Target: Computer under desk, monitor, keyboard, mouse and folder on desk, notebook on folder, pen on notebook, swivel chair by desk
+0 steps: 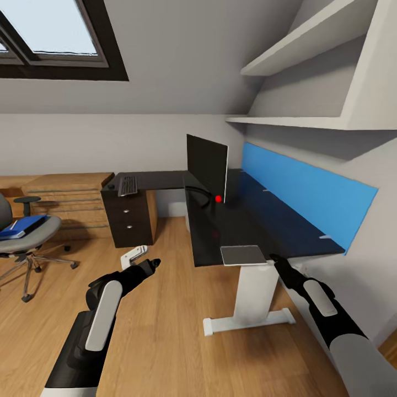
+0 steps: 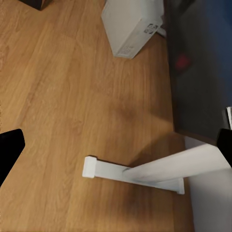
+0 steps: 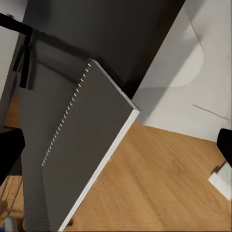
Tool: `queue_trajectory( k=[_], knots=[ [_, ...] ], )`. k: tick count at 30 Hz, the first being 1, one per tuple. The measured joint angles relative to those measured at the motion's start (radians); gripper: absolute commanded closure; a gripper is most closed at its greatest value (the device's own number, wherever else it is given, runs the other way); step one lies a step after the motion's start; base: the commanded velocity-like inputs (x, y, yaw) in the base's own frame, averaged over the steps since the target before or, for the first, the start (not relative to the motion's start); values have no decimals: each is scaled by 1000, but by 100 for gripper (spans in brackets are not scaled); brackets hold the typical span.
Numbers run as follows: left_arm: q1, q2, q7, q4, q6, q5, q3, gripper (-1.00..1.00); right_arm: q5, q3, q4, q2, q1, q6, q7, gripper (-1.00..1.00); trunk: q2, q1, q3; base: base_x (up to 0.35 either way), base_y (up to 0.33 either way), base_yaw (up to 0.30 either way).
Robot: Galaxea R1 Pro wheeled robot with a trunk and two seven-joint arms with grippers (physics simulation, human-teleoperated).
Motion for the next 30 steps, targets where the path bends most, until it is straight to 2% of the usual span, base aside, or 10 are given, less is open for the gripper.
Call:
queue_trajectory(
  k=[20,30],
  knots=[
    [0,0,0,4,0,0,3,-100,0,4,10,3,0,0,4,-100,-140,77,-63,0,0,0],
    [0,0,-3,7,0,0,2,-100,0,5,10,3,0,0,5,-100,-140,77,-63,0,0,0]
  ],
)
